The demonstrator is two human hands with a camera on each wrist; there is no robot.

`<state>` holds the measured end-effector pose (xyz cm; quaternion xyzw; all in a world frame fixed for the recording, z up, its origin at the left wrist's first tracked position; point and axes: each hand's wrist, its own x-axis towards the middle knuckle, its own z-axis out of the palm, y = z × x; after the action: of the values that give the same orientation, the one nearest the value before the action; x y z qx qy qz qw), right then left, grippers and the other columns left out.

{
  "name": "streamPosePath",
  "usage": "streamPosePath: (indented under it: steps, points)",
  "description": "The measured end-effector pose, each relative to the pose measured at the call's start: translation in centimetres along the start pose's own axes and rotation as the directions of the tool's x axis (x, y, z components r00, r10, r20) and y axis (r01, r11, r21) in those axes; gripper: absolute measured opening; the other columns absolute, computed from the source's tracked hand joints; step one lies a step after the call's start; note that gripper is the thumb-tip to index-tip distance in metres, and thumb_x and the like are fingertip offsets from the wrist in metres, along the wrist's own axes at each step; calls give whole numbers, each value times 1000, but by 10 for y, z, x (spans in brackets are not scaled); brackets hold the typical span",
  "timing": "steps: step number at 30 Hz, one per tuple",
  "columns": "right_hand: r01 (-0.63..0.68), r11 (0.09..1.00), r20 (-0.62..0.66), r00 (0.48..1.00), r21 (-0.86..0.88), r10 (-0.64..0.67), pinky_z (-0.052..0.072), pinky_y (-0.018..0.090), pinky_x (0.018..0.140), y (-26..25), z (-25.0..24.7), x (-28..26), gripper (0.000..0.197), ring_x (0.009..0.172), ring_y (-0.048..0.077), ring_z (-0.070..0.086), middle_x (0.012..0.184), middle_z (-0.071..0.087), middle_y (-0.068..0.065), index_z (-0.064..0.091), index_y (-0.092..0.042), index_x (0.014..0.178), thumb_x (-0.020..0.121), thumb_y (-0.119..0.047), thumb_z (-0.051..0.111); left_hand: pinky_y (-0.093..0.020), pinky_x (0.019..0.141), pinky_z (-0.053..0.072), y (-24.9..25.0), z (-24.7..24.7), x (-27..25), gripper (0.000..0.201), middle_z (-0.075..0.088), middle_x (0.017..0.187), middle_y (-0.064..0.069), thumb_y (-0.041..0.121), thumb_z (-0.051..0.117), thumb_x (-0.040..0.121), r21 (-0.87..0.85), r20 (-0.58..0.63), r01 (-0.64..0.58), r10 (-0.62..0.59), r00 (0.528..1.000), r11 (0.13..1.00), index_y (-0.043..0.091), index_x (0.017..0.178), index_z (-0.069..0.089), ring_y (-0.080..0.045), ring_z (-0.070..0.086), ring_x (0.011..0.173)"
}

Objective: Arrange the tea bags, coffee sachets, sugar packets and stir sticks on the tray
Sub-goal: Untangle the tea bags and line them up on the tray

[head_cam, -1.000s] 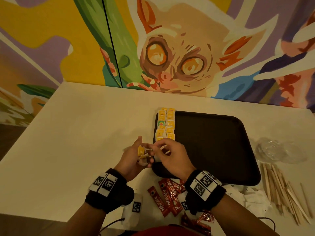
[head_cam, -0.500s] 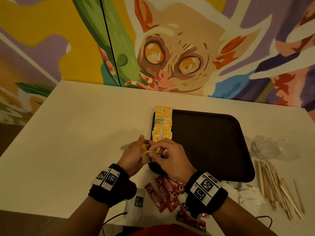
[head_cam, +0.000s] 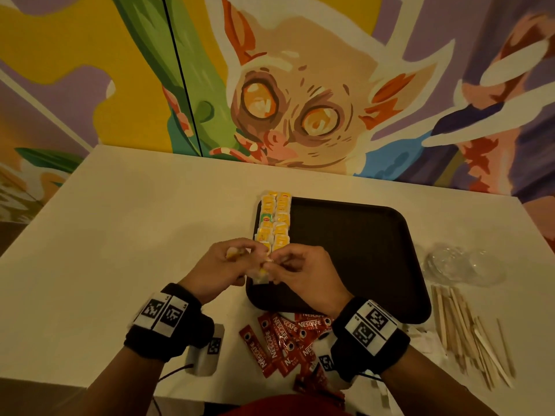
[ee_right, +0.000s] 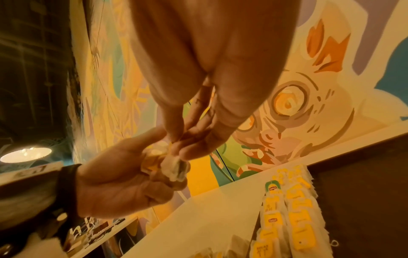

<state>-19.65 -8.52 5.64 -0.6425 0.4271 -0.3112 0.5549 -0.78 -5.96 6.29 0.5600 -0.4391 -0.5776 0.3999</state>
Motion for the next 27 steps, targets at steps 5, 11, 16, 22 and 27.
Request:
streamPosePath:
  steps: [5,11,16,22,27]
  points:
    - [-14,995,37,999,101,11,60,29,68,-5,-6,5,20,73,22,73,86,73,11,71,-1,100,84,-13,74,-21,51,41,8,-1,-2,25,58,65,-11,36,68,80,220,37,-143,138,990,965,15,92,76,-14,45,57]
    - [-64,980,88,995,188,48,60,30,66,-3,-12,7,18,72,25,73,86,72,15,68,2,99,83,-5,74,-10,53,39,9,-6,2,9,62,61,11,15,69,85,314,41,-174,170,985,933,10,87,76,-1,51,52]
    - [-110,985,172,981,130,87,59,29,67,-3,-17,6,19,73,23,72,85,72,8,70,-9,101,83,-10,74,-14,76,49,9,-7,2,9,74,86,7,18,69,86,400,53,-227,225,973,888,18,92,76,-7,67,83]
    - [-29,989,152,987,-147,51,59,26,70,-3,-28,5,11,74,16,70,87,72,2,75,-13,96,88,-19,72,-21,66,46,7,-14,4,9,69,78,4,26,72,83,519,-9,-237,282,959,821,24,90,76,-12,61,71]
    - [78,974,87,994,-211,-61,58,31,77,-12,-34,5,7,81,10,67,96,68,-7,72,-28,92,90,-22,69,-10,60,38,7,-10,3,13,61,72,-5,24,71,84,569,46,-277,306,951,774,17,95,76,-14,53,66]
